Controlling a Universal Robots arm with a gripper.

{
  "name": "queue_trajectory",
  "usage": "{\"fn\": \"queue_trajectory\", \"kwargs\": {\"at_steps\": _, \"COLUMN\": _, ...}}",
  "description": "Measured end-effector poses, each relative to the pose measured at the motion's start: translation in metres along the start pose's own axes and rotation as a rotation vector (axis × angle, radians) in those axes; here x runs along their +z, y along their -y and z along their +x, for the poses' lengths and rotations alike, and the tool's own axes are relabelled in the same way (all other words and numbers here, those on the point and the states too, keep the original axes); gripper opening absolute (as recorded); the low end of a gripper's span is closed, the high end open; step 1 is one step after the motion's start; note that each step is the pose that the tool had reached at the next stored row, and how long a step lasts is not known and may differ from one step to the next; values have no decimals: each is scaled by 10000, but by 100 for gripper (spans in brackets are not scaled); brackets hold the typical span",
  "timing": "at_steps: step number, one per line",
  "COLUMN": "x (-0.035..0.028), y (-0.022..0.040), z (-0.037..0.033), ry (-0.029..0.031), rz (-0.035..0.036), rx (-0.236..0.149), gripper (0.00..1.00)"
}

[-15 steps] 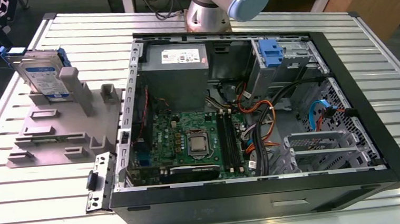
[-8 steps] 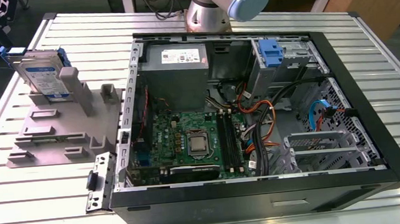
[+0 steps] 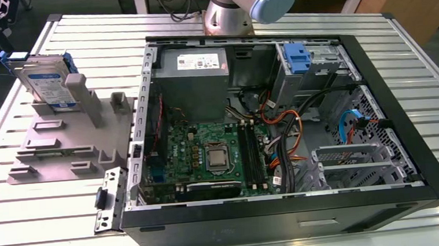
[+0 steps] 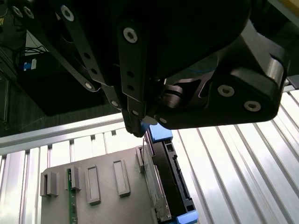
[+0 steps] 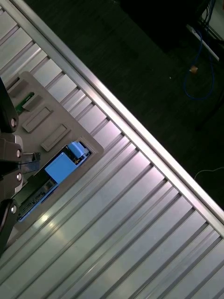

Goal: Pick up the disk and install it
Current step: 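Pick up the disk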

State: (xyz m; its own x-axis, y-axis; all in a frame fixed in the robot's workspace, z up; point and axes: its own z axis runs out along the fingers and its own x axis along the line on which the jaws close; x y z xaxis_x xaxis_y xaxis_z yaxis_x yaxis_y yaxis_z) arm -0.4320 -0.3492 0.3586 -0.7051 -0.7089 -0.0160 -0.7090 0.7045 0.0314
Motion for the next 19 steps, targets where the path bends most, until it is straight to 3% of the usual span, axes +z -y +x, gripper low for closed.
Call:
{"fn": "queue_trajectory", "kwargs": {"at_steps": 15, "x": 0, "y": 0, "z": 0, "ry": 1, "rz": -2, "rx": -15, "gripper": 11}}
{"fn": "queue_trajectory", "kwargs": {"at_steps": 19, "x": 8, "y": 0, "z": 0, "ry": -3, "rz": -17, "rx": -437, "gripper": 11}}
